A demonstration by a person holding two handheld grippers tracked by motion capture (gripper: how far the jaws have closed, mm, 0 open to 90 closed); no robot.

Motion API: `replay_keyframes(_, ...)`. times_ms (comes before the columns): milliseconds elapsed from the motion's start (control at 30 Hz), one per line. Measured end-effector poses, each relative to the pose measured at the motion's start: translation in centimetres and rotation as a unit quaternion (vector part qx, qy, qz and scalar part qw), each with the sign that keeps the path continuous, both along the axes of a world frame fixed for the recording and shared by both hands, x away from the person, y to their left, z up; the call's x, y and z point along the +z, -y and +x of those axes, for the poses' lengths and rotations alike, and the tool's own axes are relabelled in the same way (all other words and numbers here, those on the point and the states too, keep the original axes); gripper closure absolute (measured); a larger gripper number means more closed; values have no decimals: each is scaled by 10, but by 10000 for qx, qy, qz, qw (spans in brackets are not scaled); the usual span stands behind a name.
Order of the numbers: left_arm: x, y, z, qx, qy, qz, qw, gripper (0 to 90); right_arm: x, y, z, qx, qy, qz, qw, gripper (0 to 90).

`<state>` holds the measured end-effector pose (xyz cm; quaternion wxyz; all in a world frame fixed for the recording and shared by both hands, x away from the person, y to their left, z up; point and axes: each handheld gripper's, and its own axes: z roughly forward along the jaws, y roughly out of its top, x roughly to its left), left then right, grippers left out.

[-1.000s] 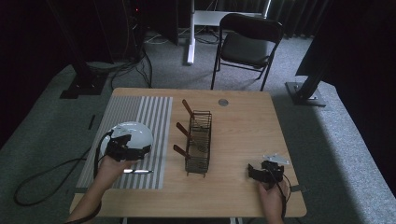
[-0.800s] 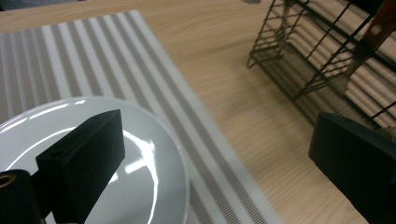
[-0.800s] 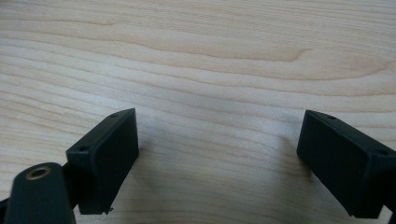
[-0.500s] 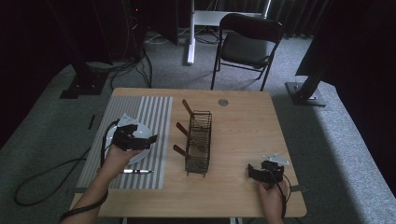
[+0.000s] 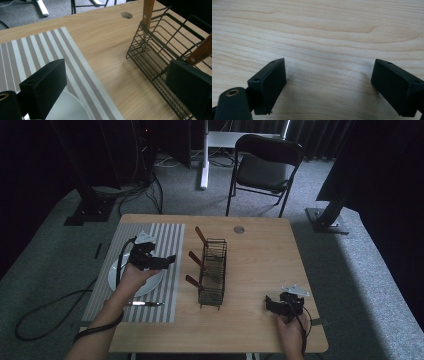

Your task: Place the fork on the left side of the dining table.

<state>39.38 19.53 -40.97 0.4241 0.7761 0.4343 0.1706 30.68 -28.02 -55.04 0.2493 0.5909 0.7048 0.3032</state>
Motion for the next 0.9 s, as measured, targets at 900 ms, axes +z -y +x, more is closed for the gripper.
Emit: replay_keyframes(900, 24, 45, 35, -294, 93, -42, 9995, 46, 0, 0, 0, -5, -5, 6, 10000, 124)
